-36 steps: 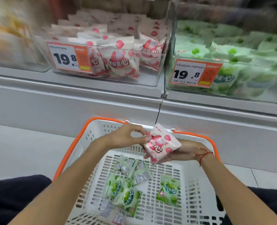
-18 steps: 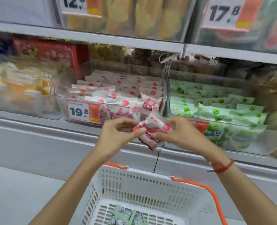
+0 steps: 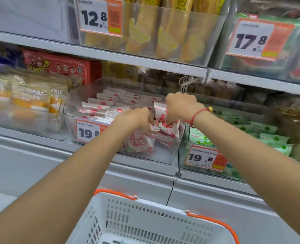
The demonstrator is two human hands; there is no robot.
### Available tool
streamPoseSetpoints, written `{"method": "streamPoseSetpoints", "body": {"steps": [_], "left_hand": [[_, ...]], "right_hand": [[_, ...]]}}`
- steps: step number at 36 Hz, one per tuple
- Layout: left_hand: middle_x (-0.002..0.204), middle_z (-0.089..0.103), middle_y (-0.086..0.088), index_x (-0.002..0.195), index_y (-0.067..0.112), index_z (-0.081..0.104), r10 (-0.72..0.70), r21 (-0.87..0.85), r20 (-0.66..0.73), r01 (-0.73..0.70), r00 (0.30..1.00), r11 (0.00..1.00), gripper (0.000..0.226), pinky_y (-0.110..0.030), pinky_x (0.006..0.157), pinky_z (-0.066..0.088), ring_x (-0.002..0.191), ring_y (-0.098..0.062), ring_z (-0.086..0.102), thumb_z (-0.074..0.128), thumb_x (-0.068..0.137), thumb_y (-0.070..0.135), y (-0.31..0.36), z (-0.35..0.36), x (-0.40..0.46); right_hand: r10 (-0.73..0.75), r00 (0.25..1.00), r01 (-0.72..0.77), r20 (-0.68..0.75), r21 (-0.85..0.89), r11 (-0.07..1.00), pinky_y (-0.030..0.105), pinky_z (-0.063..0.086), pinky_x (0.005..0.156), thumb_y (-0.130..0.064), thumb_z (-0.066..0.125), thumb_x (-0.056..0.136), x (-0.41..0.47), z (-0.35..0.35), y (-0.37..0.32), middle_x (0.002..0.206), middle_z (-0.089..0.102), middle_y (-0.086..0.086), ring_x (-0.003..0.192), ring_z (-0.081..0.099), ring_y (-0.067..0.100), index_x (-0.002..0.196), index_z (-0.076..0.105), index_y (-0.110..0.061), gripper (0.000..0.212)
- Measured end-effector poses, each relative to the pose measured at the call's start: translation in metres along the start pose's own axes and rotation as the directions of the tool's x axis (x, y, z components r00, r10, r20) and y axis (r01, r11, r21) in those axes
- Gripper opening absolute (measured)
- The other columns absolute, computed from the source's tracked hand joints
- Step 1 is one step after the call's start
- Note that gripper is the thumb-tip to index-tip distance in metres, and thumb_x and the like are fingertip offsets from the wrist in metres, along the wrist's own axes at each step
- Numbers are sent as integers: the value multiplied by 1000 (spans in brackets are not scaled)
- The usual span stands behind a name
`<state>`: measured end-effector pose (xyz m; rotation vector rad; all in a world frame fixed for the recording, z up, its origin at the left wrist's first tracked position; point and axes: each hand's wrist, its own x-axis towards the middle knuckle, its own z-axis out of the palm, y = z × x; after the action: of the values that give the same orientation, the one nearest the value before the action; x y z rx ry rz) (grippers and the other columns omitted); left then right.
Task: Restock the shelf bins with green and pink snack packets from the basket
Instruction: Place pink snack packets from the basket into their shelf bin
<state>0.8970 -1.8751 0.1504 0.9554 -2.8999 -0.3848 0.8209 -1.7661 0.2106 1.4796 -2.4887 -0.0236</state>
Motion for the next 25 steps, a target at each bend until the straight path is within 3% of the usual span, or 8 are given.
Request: {"method": "streamPoseSetpoints", "body": {"steps": [4,7,10,14,17,20,23,25], "left_hand": [[118,66,1,117,26,67,15,-23,-9,-15,1000,1000,40,-39,89,51,100,-26,60,74,79,35,-8,-3,1],[102,70,-2,105,27,72,73,-33,-44,-74,996,997,26,-33,74,48,88,-28,61,71,82,38,-13,-2,-5],[94,72,5,80,27,70,94,-38,-125,-99,988,994,22,-33,69,50,79,-21,61,68,82,49,-17,1,-11],[101,71,10,104,32,71,101,-99,-223,-126,970,987,41,-39,81,53,95,-16,63,68,75,61,-21,2,-20],[103,70,14,103,33,71,139,-208,-196,-180,971,962,39,-38,87,52,97,-10,62,64,77,61,-26,0,-25],[102,71,13,99,33,73,148,-240,-216,-200,965,950,27,-39,88,52,97,-9,63,62,84,52,-28,-1,-27],[94,71,12,92,33,73,134,-200,-207,-176,969,964,21,-40,85,53,92,-12,64,60,88,49,-27,-2,-29],[94,71,11,90,33,72,121,-153,-193,-151,974,977,19,-39,83,52,93,-15,64,58,90,47,-24,-2,-28]], "right_hand": [[16,978,-18,208,7,1000,33,39,80,-21,61,89,16,14,-14,126,58,11,113,56,29,124,54,-9,38],[13,966,-23,260,32,999,33,39,80,-18,57,90,19,35,-15,125,58,11,113,56,29,123,54,-9,35],[-7,970,-4,244,42,999,33,39,78,-15,61,87,18,42,-12,120,61,11,112,57,29,118,57,-11,31],[-88,979,88,181,6,996,31,38,75,-19,68,83,12,36,-1,111,62,7,109,57,28,110,60,-17,28],[-138,985,142,106,-34,989,32,39,74,-25,73,79,6,30,7,116,61,6,109,57,29,119,61,-23,42],[-130,991,127,-32,-80,989,31,36,71,-14,68,81,0,28,12,109,65,10,103,61,32,110,66,-16,29],[-91,993,81,-72,-137,987,32,37,81,-9,59,85,-4,33,11,106,67,13,103,61,31,97,64,-10,13],[-96,993,82,-62,-198,977,34,32,95,-11,53,89,-4,40,7,104,67,12,103,60,29,83,56,-17,9]]}}
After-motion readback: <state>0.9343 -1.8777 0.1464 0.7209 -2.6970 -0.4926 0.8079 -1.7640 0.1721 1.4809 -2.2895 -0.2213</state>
